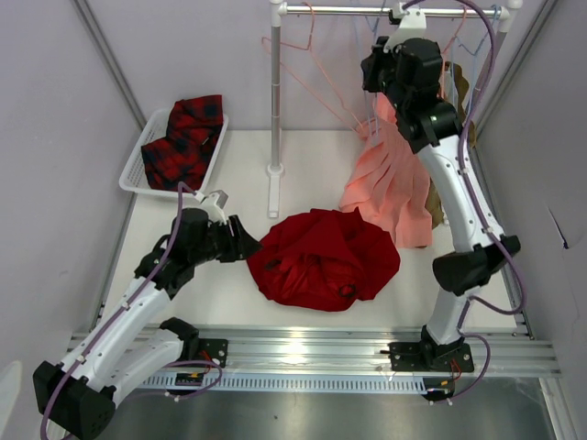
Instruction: Place the skirt on the hanger
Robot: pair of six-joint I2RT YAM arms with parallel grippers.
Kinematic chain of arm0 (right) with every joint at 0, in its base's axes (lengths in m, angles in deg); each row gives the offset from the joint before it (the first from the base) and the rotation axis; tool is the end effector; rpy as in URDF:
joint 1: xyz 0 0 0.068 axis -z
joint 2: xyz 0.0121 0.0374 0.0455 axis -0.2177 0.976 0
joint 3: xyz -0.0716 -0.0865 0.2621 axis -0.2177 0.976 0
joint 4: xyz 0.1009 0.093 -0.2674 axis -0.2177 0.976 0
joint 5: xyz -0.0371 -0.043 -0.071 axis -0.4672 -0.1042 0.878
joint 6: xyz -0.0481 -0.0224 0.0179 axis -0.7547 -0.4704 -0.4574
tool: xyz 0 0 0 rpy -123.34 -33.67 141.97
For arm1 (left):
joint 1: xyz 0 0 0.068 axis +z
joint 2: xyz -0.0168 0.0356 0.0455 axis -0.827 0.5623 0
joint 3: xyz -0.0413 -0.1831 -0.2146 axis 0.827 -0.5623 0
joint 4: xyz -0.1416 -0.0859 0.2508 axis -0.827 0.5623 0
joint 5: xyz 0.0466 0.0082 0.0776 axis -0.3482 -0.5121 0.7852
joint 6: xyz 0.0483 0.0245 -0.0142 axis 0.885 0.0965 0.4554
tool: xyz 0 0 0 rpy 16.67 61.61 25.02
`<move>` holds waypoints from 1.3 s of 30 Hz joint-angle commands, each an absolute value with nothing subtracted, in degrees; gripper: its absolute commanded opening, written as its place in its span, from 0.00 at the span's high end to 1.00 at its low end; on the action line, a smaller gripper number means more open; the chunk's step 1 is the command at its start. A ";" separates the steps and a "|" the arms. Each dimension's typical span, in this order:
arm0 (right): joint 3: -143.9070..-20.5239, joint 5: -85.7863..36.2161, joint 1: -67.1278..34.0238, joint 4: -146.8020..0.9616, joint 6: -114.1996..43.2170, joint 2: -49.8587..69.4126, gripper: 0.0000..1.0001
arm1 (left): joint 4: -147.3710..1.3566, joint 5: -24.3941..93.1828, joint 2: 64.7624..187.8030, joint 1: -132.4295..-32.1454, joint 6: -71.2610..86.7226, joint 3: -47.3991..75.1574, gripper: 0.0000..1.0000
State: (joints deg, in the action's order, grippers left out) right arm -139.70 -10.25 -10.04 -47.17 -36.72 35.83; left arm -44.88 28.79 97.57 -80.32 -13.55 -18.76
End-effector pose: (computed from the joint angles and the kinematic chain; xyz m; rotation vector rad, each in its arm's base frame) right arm 0.4126 0.1668 0.5566 -0.1406 1.5783 0.2905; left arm 0.1919 -0.0978 0.2776 -0.0157 2.2522 -0.8234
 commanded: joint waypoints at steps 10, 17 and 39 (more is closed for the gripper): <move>-101.72 -7.47 -9.22 -47.77 -26.85 5.62 1.00 | -44.98 26.57 98.07 -81.36 -10.75 -15.31 0.48; -85.97 -16.34 -10.80 -42.06 -20.17 -10.73 1.00 | -41.90 33.15 96.49 -88.03 -11.63 -15.58 0.54; -63.45 -37.44 -33.66 -30.72 -14.26 -30.79 1.00 | -37.94 46.87 103.08 -96.48 -25.24 -18.12 0.64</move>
State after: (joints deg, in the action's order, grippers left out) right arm -64.38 -32.78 -33.05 -30.75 -13.49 -30.18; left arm -37.28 44.59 102.71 -96.17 -20.90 -18.04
